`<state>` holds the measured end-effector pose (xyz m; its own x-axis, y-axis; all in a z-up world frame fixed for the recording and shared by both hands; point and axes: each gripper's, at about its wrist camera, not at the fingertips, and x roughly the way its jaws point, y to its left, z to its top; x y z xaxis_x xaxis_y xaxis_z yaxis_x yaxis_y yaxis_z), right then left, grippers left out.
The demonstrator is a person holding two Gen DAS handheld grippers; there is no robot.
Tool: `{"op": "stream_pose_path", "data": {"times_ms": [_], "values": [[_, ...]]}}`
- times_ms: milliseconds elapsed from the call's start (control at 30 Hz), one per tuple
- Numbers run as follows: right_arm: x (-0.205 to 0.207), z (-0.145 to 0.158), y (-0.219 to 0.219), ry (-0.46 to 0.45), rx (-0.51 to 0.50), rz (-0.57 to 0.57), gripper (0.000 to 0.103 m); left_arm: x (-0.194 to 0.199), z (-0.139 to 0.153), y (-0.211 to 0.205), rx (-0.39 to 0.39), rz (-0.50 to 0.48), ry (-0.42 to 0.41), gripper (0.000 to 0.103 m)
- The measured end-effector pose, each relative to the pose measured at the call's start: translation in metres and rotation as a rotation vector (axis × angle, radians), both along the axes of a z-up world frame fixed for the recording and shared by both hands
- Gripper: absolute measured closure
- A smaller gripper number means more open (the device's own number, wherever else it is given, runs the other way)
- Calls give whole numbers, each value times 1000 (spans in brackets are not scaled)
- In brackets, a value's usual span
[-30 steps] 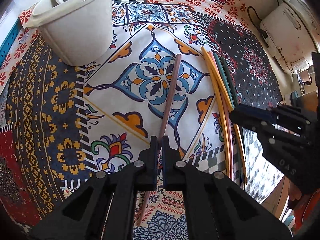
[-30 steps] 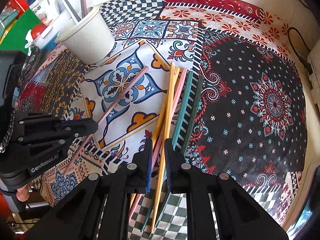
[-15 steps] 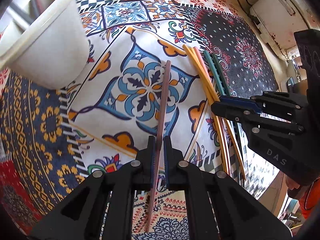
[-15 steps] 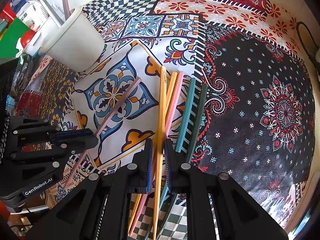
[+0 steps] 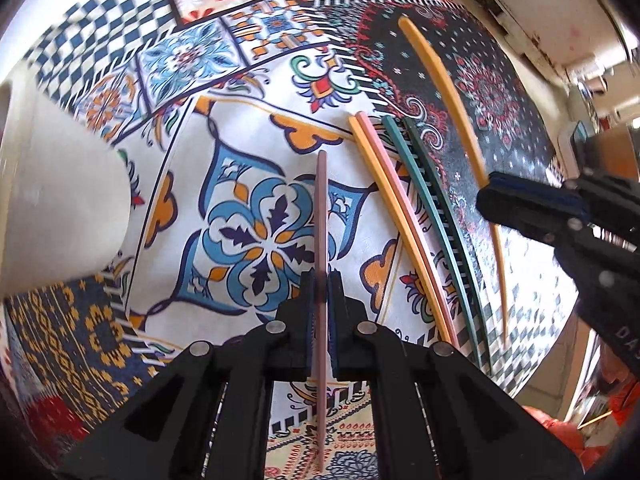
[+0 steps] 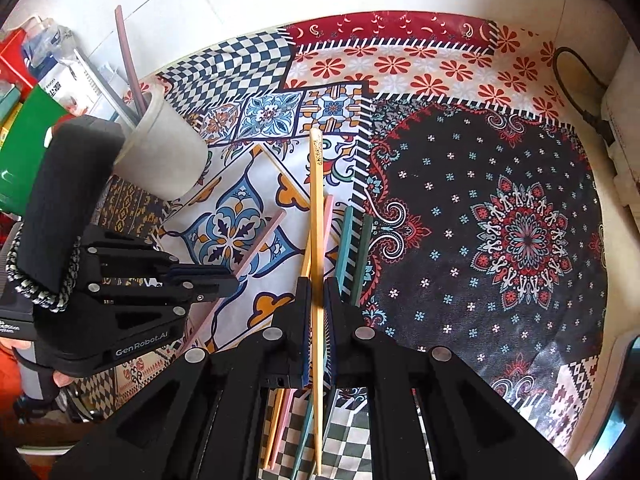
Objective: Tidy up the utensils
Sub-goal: 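Grasp a brown chopstick with the left tool while the right tool grasps a yellow chopstick, then lift both chopsticks and carry them toward the white cup with both tools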
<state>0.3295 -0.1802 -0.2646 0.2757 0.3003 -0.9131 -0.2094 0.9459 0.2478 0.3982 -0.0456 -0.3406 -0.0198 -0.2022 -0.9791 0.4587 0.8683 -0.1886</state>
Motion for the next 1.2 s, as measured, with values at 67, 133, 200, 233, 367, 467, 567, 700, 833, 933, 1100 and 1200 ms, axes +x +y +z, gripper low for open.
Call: {"op": "stream_pose_path", "data": {"times_ms": [67, 133, 200, 233, 367, 467, 567, 700, 833, 933, 1100, 1200], "values": [[-1, 5, 0, -13, -2, -5, 97, 2, 1, -7, 19, -31, -9, 97], [-2, 9, -1, -24, -7, -11, 97, 4, 0, -14, 28, -44, -10, 97], [-3, 13, -3, -35, -12, -12, 97, 8, 0, -24, 29, -48, -10, 98], [-4, 15, -4, -42, -14, -15, 97, 8, 0, -25, 32, -46, -16, 99], [-8, 26, -5, -69, -11, -21, 97, 3, 0, -32, 33, -20, -44, 99], [-11, 38, -6, -97, -8, -22, 97, -8, 7, -20, 13, 17, -56, 99], [-14, 49, -5, -129, -3, -22, 97, -11, 21, -8, -13, 62, -89, 99], [-16, 65, -3, -166, 12, -18, 97, -19, 50, 7, -55, 119, -157, 99], [-19, 83, -1, -212, 22, -15, 97, -26, 69, 30, -90, 147, -179, 99], [-18, 92, 1, -233, 37, -18, 97, -28, 79, 44, -99, 190, -207, 99], [-16, 105, 3, -264, 56, -7, 97, -42, 106, 64, -108, 252, -272, 99], [-13, 114, 8, -281, 63, 13, 97, -49, 125, 74, -106, 286, -324, 99]]}}
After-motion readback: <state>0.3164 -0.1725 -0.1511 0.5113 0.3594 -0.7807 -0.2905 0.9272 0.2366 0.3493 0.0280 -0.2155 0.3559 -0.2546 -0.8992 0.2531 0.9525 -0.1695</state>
